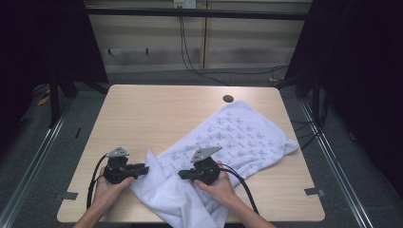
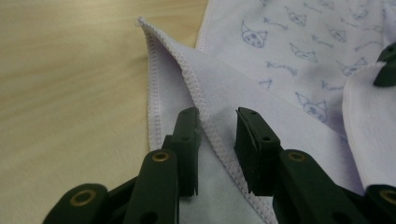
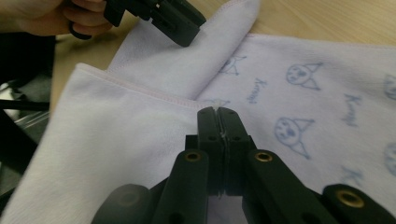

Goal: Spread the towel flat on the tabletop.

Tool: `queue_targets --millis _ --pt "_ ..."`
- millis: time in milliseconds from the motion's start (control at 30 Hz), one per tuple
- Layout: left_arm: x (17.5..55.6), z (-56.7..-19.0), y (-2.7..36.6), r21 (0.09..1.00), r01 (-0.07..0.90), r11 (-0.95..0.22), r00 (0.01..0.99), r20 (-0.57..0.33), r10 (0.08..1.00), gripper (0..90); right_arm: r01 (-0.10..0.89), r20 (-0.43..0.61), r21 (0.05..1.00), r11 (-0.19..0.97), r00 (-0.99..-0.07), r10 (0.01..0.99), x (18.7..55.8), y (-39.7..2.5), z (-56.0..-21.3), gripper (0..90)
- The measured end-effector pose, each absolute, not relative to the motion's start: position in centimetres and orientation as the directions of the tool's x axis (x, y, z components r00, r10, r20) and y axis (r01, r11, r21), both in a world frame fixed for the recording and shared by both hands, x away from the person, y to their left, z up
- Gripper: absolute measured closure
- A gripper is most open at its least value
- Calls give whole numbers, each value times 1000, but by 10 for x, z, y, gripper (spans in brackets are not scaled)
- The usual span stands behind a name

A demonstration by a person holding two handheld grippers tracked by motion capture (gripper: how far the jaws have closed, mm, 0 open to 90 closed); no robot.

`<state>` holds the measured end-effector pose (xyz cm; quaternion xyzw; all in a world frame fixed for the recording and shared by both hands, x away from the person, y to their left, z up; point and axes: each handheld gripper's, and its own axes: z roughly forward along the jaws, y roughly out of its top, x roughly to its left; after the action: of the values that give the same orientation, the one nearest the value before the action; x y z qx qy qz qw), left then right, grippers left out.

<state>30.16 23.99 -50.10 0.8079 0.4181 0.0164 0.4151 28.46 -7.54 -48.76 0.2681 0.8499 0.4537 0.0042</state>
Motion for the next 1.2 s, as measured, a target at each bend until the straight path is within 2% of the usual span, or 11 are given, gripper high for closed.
queue_targets --millis 200,367,567,767,867,1000,1200 --pt "274 -497 238 664 656 -360 685 -321 655 700 481 324 783 395 -857 401 270 -117 -475 893" --pt "266 -491 240 695 635 -338 705 -342 621 685 479 313 797 367 -848 429 258 -150 -464 893" --pt "291 -479 253 756 617 -218 662 -349 663 617 501 322 805 318 -818 476 244 -193 -459 893" --pt "322 -487 265 742 645 -182 615 -364 700 607 511 295 795 326 -796 528 234 -214 -462 893" --pt "328 -488 262 737 650 -187 613 -363 701 606 525 290 792 313 -773 564 237 -226 -464 892" --pt "335 -490 246 745 631 -217 647 -350 678 562 557 292 777 294 -733 615 246 -244 -470 892" --pt "339 -500 225 712 628 -314 690 -323 648 513 570 273 759 315 -718 640 249 -249 -477 892"
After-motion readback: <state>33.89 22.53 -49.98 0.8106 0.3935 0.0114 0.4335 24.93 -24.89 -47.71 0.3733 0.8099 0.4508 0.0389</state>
